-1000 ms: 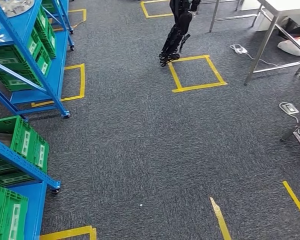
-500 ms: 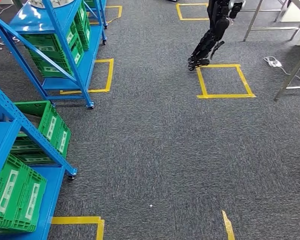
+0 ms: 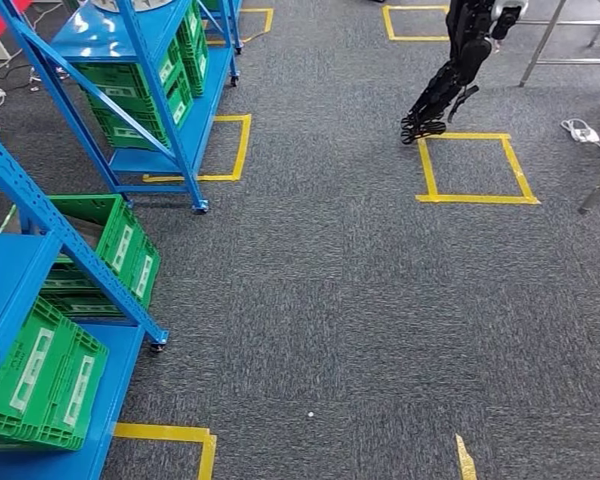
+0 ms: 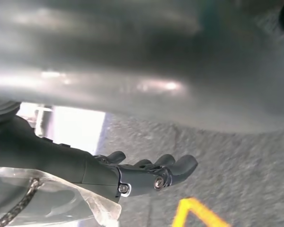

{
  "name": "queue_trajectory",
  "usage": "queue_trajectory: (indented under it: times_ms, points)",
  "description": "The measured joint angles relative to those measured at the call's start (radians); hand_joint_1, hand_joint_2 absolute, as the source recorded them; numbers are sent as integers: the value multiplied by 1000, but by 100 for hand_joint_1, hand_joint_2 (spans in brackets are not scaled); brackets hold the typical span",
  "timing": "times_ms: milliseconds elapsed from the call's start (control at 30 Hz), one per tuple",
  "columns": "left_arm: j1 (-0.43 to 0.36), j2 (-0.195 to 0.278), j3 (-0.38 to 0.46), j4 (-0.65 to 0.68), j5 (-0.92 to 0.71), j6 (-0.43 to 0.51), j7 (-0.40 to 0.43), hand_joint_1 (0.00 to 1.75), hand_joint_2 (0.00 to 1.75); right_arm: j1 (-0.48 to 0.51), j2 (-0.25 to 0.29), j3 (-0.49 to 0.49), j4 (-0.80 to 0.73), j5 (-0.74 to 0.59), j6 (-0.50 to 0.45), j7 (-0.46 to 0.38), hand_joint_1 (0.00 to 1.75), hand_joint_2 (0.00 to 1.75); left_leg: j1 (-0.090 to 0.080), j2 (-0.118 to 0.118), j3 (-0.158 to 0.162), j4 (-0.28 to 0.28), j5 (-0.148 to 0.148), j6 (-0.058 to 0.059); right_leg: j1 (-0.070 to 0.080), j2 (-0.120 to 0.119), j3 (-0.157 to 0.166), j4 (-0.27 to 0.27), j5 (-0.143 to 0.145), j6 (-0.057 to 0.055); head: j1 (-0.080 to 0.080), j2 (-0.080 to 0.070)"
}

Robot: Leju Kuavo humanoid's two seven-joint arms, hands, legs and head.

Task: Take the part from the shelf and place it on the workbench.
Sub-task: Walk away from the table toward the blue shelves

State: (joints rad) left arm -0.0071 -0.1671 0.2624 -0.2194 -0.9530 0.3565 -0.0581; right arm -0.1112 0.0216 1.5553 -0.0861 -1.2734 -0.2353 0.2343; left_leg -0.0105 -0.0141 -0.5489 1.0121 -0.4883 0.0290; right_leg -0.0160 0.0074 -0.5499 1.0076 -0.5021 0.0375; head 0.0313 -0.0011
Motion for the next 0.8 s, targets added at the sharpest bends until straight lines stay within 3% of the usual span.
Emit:
queue_trajectory:
  times_ms: [33, 167, 367, 800]
  points:
    - [0, 0, 2, 0, 0, -4, 0, 0, 0, 1, 0, 0, 0, -1, 1, 1, 0, 0, 0, 0, 0, -2, 2, 4, 2, 0, 0, 0, -1, -1, 0, 0]
    - [0, 0, 7, 0, 0, -20, 0, 0, 0, 1, 0, 0, 0, -3, 5, 3, 0, 0, 4, 0, 3, -7, 3, 3, 7, 0, 1, 1, -3, -10, 0, 0]
    - [0, 0, 8, 0, 0, -31, 1, 0, 0, -1, 0, 0, 0, -3, 7, 5, 0, 0, 7, 0, 4, -12, 4, -23, 9, -1, 0, 3, -5, -15, 1, 0]
    - [0, 1, 8, 0, -15, -41, -3, 0, 0, -1, 0, 0, 0, -4, 8, 6, 0, 0, 3, 0, 3, -10, 3, -26, 5, -1, 2, 2, -5, -15, 1, 0]
